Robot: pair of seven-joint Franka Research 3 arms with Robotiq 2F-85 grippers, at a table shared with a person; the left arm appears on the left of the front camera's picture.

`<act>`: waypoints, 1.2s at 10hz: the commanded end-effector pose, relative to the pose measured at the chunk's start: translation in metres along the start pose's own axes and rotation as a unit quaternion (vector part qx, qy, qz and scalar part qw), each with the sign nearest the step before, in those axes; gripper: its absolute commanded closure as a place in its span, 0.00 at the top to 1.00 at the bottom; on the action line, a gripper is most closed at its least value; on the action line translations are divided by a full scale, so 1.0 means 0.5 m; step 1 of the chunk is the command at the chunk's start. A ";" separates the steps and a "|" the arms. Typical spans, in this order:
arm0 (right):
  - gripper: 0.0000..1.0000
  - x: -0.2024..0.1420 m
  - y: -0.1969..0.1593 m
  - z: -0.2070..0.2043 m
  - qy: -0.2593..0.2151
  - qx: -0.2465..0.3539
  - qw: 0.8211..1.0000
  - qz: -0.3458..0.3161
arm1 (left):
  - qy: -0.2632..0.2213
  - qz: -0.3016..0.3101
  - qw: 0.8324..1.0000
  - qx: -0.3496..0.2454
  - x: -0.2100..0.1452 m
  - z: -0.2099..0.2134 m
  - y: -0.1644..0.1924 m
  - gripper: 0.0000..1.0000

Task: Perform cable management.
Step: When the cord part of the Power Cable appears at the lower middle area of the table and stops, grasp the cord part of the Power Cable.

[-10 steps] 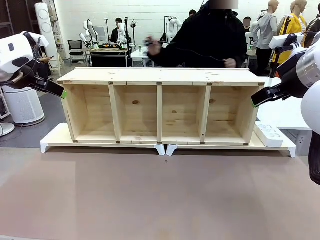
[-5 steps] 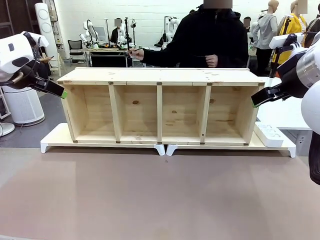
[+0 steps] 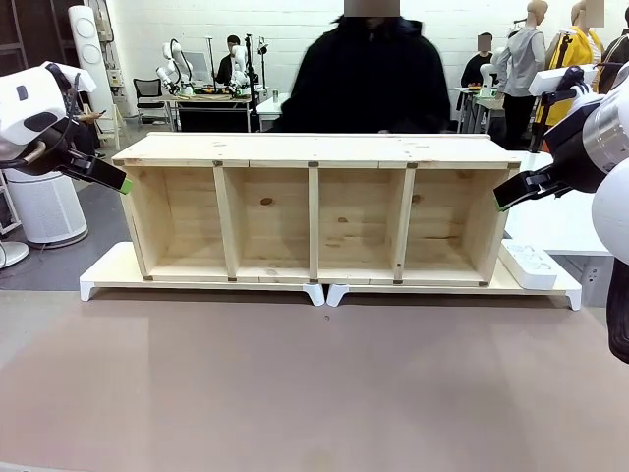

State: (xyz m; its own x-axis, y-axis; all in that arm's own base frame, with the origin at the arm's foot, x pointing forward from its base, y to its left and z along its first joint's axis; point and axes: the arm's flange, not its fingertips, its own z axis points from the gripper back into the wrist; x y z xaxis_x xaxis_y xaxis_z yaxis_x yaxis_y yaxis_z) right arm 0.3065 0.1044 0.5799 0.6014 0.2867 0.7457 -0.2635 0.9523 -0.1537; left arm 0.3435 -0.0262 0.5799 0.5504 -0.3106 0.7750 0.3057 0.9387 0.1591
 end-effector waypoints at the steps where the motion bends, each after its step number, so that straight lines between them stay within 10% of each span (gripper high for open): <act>1: 1.00 0.000 0.001 -0.009 0.002 0.001 1.000 0.001 | -0.005 0.002 1.000 0.001 0.001 0.001 0.004 1.00; 12: 1.00 0.000 0.001 -0.009 0.002 0.001 1.000 0.001 | -0.005 0.002 1.000 0.001 0.001 0.001 0.004 1.00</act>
State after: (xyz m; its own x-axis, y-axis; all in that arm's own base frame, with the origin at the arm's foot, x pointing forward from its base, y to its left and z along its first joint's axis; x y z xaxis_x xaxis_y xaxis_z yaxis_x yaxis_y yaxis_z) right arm 0.3065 0.1044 0.5799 0.6014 0.2868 0.7457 -0.2635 0.9523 -0.1537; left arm 0.3435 -0.0262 0.5799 0.5503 -0.3106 0.7750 0.3057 0.9387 0.1591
